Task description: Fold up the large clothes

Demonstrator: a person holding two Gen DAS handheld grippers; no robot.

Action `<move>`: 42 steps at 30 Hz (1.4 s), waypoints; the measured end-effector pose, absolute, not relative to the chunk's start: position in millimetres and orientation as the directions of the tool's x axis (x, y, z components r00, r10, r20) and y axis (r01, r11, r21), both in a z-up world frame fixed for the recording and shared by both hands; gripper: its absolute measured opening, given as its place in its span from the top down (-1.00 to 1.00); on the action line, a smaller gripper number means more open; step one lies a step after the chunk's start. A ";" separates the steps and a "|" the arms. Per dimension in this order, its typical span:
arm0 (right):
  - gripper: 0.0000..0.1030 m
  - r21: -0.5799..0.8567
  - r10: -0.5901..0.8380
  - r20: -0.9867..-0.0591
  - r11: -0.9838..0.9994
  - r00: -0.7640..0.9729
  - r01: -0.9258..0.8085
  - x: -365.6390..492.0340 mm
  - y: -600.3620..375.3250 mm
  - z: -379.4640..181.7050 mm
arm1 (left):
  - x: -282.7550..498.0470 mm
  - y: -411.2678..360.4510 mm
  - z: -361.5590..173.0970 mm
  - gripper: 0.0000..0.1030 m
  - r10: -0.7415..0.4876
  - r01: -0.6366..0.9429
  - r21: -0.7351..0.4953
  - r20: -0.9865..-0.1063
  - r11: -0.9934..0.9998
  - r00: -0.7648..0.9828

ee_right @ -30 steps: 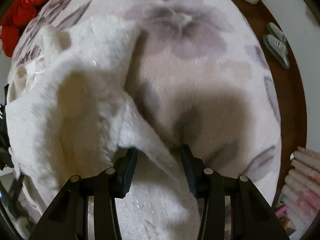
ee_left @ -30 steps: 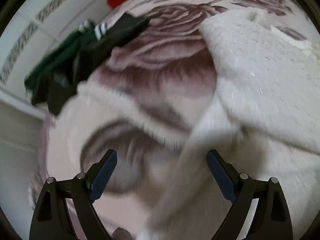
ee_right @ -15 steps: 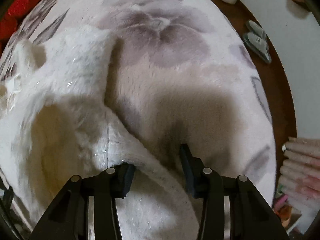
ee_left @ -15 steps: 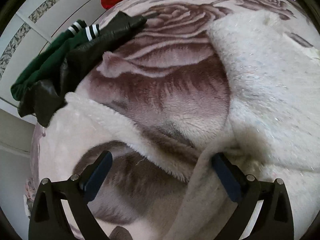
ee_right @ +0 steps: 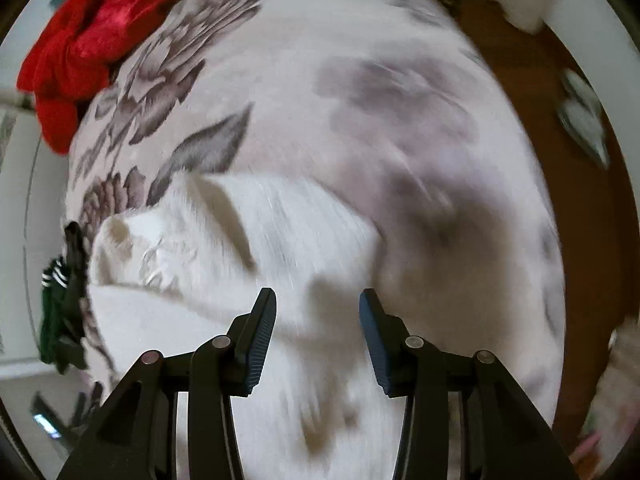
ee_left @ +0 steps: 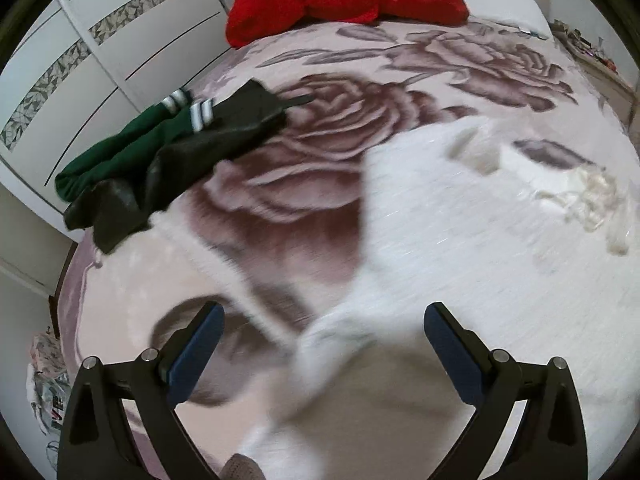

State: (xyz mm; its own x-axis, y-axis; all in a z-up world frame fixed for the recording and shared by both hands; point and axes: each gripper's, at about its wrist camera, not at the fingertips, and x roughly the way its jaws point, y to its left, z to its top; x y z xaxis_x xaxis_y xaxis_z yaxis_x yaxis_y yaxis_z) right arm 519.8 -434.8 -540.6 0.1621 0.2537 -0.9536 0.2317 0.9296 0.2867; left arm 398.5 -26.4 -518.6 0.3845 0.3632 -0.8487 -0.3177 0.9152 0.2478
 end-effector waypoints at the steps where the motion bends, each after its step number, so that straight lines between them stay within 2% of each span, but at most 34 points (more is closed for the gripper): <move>1: 0.13 0.281 0.250 -0.955 0.936 0.162 0.212 541.9 -432.9 -552.1 | 406.7 -40.3 -519.6 -1.00 0.366 -0.311 0.254 -0.847 0.916 0.386; 5: 0.13 0.304 0.294 -0.952 0.940 0.085 0.155 592.5 -420.6 -600.3 | 456.7 -100.6 -540.7 -1.00 0.394 -0.256 0.316 -0.843 0.914 0.367; 9: 0.08 0.327 0.330 -0.944 0.933 0.005 0.154 600.7 -410.0 -643.4 | 499.7 -144.7 -576.9 -1.00 0.425 -0.189 0.383 -0.851 0.904 0.308; 11: 0.17 0.302 0.301 -0.953 0.947 0.031 0.109 599.1 -404.6 -644.9 | 512.4 -156.0 -588.1 -1.00 0.450 -0.178 0.414 -0.844 0.893 0.291; 12: 0.51 0.263 0.261 -0.965 0.963 0.038 0.061 598.3 -397.8 -644.3 | 516.9 -160.9 -590.5 -1.00 0.459 -0.174 0.425 -0.839 0.888 0.293; 13: 0.97 0.226 0.225 -0.973 0.974 0.043 0.021 597.0 -392.6 -642.4 | 517.7 -163.1 -590.3 -1.00 0.464 -0.175 0.431 -0.834 0.886 0.299; 16: 0.95 0.170 0.174 -0.979 0.984 0.108 -0.049 594.7 -386.5 -626.6 | 515.6 -164.8 -587.6 -1.00 0.482 -0.173 0.449 -0.820 0.876 0.309; 22: 0.96 0.197 0.181 -0.959 0.979 0.219 0.055 607.0 -428.4 -619.5 | 506.9 -160.7 -583.8 -1.00 0.529 -0.170 0.501 -0.791 0.848 0.307; 25: 0.96 0.215 0.199 -0.958 0.975 0.207 0.059 612.3 -432.7 -620.0 | 504.7 -154.5 -582.0 -1.00 0.545 -0.180 0.514 -0.782 0.839 0.303; 27: 0.94 0.291 0.279 -0.948 0.955 0.153 0.063 616.2 -435.3 -617.0 | 502.8 -150.6 -580.0 -1.00 0.533 -0.191 0.498 -0.792 0.846 0.297; 29: 0.80 0.352 0.344 -0.934 0.931 0.096 0.093 618.0 -439.7 -615.7 | 501.8 -149.8 -577.2 -1.00 0.523 -0.195 0.486 -0.797 0.852 0.301; 30: 0.58 0.380 0.371 -0.924 0.918 0.092 0.115 616.8 -445.7 -612.8 | 501.3 -150.3 -574.2 -1.00 0.520 -0.194 0.482 -0.796 0.854 0.309; 31: 0.25 0.393 0.383 -0.919 0.910 0.097 0.129 612.3 -451.6 -608.1 | 500.9 -152.0 -571.7 -1.00 0.518 -0.193 0.481 -0.794 0.855 0.317; 33: -0.01 0.370 0.362 -0.929 0.918 0.076 0.141 610.9 -453.5 -614.2 | 501.1 -156.0 -567.3 -1.00 0.512 -0.189 0.476 -0.790 0.859 0.338; 36: -0.01 0.357 0.364 -0.931 0.925 -0.036 0.130 611.0 -443.7 -643.9 | 503.3 -165.0 -564.1 -1.00 0.500 -0.176 0.469 -0.788 0.866 0.360; 37: 0.05 0.369 0.378 -0.923 0.922 -0.069 0.116 608.0 -439.0 -651.7 | 503.7 -167.1 -564.2 -1.00 0.495 -0.170 0.467 -0.789 0.868 0.365; 38: 0.30 0.335 0.340 -0.939 0.938 -0.049 0.084 607.5 -432.7 -652.5 | 504.0 -170.2 -565.0 -1.00 0.492 -0.160 0.468 -0.789 0.869 0.367; 39: 0.81 0.319 0.322 -0.946 0.945 -0.029 0.064 607.3 -427.9 -649.0 | 503.5 -174.2 -566.5 -1.00 0.495 -0.147 0.477 -0.785 0.867 0.373; 42: 0.88 0.192 0.190 -0.977 0.981 0.099 0.009 610.9 -416.7 -619.6 | 500.7 -178.7 -570.3 -1.00 0.508 -0.128 0.500 -0.771 0.857 0.385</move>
